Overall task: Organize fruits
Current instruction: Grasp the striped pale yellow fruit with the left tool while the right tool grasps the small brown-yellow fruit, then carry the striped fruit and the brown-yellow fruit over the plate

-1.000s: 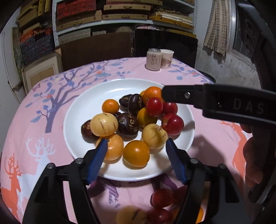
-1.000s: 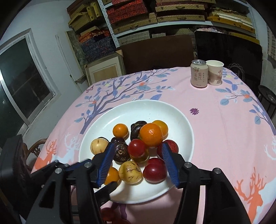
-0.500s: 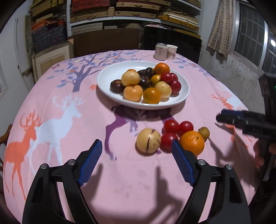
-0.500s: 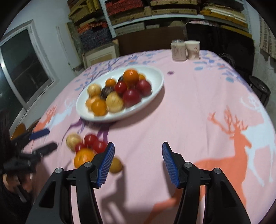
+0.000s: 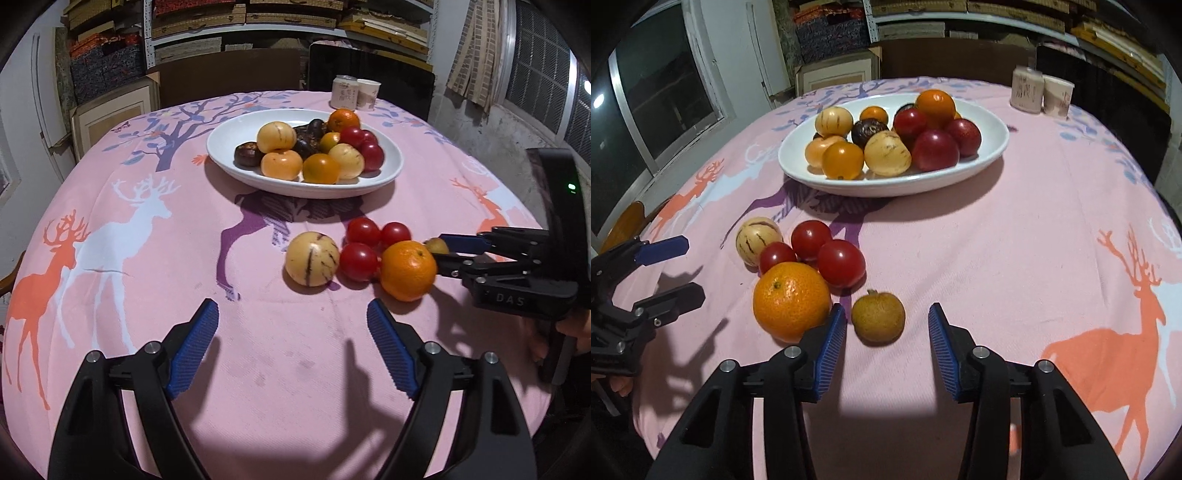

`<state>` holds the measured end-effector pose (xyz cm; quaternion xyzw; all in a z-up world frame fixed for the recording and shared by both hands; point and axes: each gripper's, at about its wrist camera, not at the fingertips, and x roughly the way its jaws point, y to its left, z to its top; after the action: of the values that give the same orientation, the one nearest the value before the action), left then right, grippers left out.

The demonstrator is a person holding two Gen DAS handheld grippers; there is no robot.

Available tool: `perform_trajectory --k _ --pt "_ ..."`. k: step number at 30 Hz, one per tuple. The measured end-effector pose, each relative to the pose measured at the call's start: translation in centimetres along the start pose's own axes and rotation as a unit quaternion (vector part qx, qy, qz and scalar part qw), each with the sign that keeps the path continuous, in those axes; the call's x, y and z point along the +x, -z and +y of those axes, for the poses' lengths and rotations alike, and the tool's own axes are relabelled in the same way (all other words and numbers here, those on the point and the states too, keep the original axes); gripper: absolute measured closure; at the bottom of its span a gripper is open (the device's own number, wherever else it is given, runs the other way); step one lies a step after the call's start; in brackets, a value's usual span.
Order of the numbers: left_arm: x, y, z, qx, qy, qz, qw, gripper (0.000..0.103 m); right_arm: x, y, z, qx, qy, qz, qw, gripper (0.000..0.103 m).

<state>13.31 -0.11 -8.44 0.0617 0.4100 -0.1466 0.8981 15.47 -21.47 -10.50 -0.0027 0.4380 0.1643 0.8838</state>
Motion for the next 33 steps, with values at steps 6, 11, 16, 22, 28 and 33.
perform_trajectory --k 6,11,16,22,28,33 --pt "2.9 -1.6 -0.6 0.022 -0.02 0.028 0.9992 0.023 -1.2 0.2 -1.6 0.039 -0.03 -0.036 0.998 0.074" --pt "4.4 -2.4 -1.1 0.037 -0.045 0.038 0.9976 0.023 -1.6 0.4 -1.7 0.04 -0.032 -0.045 0.998 0.074" --pt "5.0 -3.0 -1.5 0.055 -0.056 0.022 0.9966 0.023 -1.5 0.5 -1.8 0.042 -0.037 -0.044 0.997 0.074" --pt "5.7 -3.2 -1.5 0.055 -0.034 0.026 0.9975 0.037 -1.7 0.6 -1.9 0.044 -0.039 -0.05 0.997 0.074" --pt "5.3 -3.0 -2.7 0.073 -0.018 0.016 0.997 0.065 -1.7 0.7 -2.3 0.052 -0.042 -0.052 0.996 0.074" --pt "5.0 -2.9 -1.8 0.045 -0.018 0.009 0.9988 0.065 -1.8 0.7 -2.3 0.053 -0.039 -0.054 0.996 0.074"
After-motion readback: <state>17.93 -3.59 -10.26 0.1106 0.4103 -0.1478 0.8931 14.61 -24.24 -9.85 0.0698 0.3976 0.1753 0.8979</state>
